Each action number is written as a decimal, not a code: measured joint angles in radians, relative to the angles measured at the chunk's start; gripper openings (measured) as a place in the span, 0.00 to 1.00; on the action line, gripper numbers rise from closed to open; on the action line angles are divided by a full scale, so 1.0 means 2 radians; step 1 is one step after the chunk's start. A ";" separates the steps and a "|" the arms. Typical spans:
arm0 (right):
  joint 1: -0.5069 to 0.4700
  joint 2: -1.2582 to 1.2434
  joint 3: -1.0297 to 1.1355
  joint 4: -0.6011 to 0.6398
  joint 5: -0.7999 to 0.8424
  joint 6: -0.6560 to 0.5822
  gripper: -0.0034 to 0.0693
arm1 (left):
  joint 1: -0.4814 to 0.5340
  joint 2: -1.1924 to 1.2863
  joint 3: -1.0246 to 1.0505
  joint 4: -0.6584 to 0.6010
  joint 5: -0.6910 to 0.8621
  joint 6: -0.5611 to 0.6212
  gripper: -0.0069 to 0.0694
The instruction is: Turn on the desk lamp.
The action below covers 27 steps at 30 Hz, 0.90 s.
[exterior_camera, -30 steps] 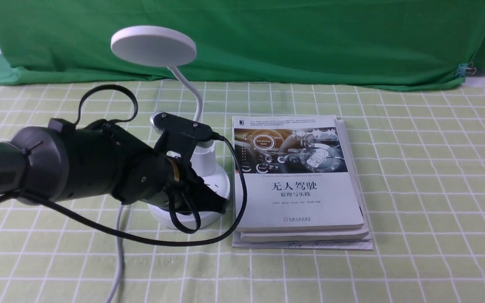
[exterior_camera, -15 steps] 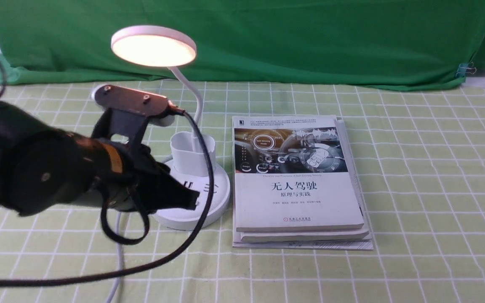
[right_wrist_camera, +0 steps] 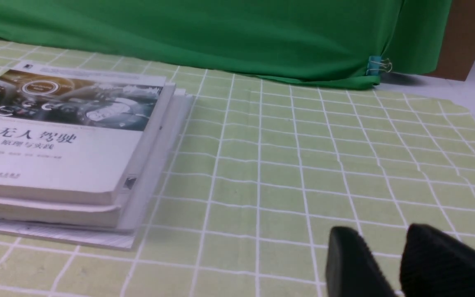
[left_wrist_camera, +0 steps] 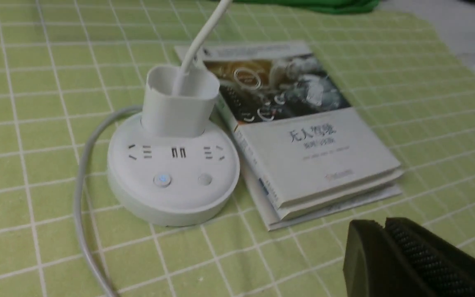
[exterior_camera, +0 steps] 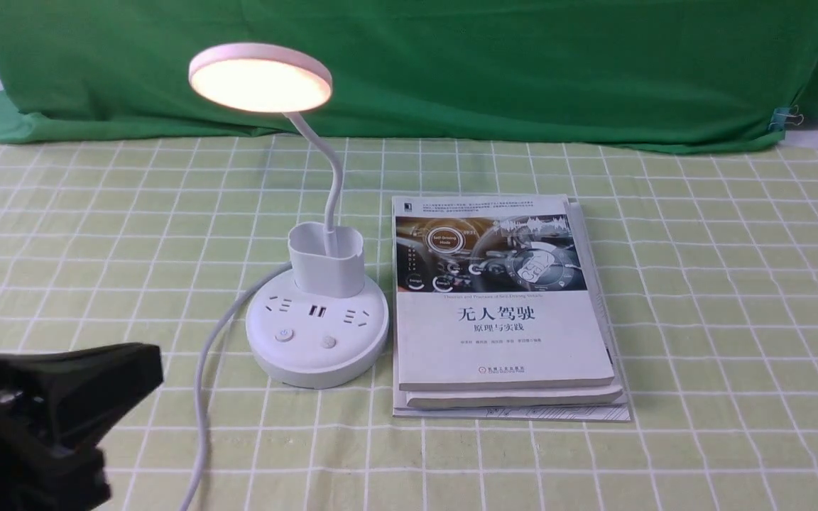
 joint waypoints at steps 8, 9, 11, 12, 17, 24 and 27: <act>0.000 0.000 0.000 0.000 0.000 0.000 0.38 | 0.000 -0.115 0.009 0.002 0.005 -0.009 0.12; 0.000 0.000 0.000 0.000 0.000 0.000 0.38 | 0.000 -0.118 0.009 0.005 0.006 -0.009 0.12; 0.000 0.000 0.000 0.000 0.000 0.000 0.38 | 0.000 -0.122 0.009 0.014 0.009 -0.009 0.12; 0.000 0.000 0.000 0.000 0.000 0.000 0.38 | 0.000 -0.122 0.009 0.017 0.009 -0.009 0.12; 0.000 0.000 0.000 0.000 0.000 0.000 0.38 | 0.000 -0.123 0.009 0.023 0.009 -0.009 0.12; 0.000 0.000 0.000 0.000 0.000 0.000 0.38 | 0.001 -0.134 0.041 0.020 -0.015 0.001 0.12; 0.000 0.000 0.000 0.000 0.000 0.000 0.38 | 0.014 -0.180 0.068 0.045 -0.018 0.002 0.12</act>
